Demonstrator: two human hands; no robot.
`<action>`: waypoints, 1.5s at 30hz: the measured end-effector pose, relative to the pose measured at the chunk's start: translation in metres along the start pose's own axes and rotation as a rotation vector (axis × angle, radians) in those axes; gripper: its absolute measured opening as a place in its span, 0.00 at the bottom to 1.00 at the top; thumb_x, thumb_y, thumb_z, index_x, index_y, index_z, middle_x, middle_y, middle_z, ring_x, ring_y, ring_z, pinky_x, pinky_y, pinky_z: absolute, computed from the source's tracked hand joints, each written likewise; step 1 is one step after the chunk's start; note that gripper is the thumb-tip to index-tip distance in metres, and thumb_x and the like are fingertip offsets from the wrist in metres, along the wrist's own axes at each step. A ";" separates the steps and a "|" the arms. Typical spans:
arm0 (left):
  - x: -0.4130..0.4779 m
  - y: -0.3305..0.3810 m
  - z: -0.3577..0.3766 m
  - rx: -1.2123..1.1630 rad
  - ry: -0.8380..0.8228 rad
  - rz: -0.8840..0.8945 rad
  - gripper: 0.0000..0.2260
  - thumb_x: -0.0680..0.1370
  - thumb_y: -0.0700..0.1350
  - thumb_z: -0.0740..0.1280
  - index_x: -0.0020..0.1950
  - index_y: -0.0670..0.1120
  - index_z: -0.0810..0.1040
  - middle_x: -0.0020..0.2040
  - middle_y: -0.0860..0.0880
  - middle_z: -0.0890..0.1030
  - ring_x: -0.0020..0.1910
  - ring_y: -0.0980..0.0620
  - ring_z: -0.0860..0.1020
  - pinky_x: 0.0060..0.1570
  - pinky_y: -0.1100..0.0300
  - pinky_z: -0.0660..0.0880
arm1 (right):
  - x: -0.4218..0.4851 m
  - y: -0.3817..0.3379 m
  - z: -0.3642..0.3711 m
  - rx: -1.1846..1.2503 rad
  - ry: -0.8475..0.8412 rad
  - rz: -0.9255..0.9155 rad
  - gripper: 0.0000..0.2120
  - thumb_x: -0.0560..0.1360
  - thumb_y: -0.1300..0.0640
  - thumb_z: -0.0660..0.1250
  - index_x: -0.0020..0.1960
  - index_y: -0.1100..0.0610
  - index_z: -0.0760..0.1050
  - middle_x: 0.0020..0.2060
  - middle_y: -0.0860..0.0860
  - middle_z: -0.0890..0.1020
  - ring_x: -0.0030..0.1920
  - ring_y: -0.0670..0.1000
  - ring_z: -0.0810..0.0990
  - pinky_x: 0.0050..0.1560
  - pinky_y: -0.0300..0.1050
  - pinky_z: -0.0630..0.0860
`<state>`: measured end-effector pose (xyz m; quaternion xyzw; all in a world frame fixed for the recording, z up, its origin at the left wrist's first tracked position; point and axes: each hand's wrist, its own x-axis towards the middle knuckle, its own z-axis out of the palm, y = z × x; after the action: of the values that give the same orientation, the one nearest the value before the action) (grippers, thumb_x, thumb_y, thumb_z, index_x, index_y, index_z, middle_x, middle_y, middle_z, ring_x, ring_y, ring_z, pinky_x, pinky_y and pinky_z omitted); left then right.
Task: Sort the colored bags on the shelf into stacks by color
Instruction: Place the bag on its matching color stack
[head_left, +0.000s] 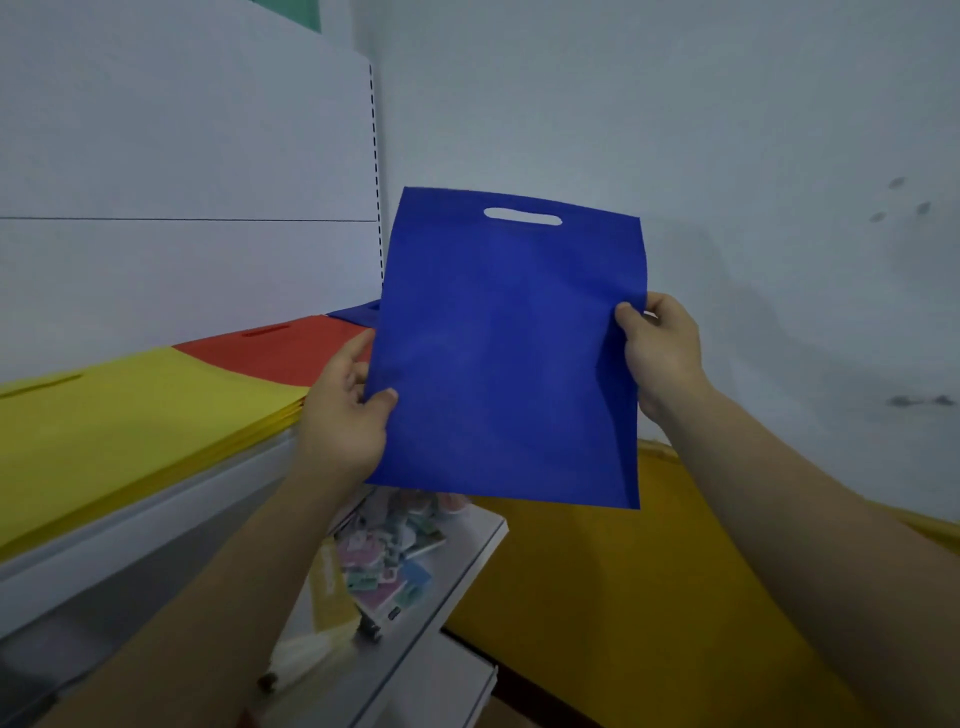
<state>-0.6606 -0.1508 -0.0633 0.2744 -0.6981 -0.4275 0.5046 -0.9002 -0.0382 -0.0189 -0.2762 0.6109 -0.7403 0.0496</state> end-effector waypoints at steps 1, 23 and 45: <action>0.008 -0.004 0.001 0.007 0.003 0.000 0.25 0.78 0.34 0.62 0.73 0.51 0.64 0.48 0.57 0.77 0.48 0.63 0.76 0.47 0.62 0.74 | 0.008 0.003 0.006 0.005 -0.006 0.000 0.05 0.80 0.56 0.61 0.55 0.52 0.74 0.51 0.48 0.80 0.50 0.50 0.80 0.49 0.47 0.80; 0.130 -0.039 0.078 0.330 0.348 -0.075 0.25 0.79 0.34 0.61 0.73 0.50 0.63 0.45 0.61 0.76 0.42 0.65 0.75 0.36 0.73 0.69 | 0.218 0.079 0.127 0.119 -0.396 -0.013 0.06 0.78 0.57 0.61 0.53 0.55 0.74 0.49 0.49 0.80 0.47 0.49 0.80 0.47 0.45 0.79; 0.196 -0.042 0.112 0.502 0.512 -0.200 0.23 0.78 0.37 0.62 0.73 0.50 0.64 0.44 0.60 0.74 0.41 0.63 0.74 0.36 0.68 0.69 | 0.309 0.107 0.225 -0.197 -0.661 -0.222 0.06 0.79 0.56 0.57 0.54 0.56 0.68 0.44 0.49 0.73 0.41 0.49 0.72 0.42 0.45 0.71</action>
<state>-0.8344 -0.2948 -0.0219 0.5547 -0.6021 -0.2077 0.5354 -1.0834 -0.3893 0.0115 -0.5688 0.5966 -0.5494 0.1369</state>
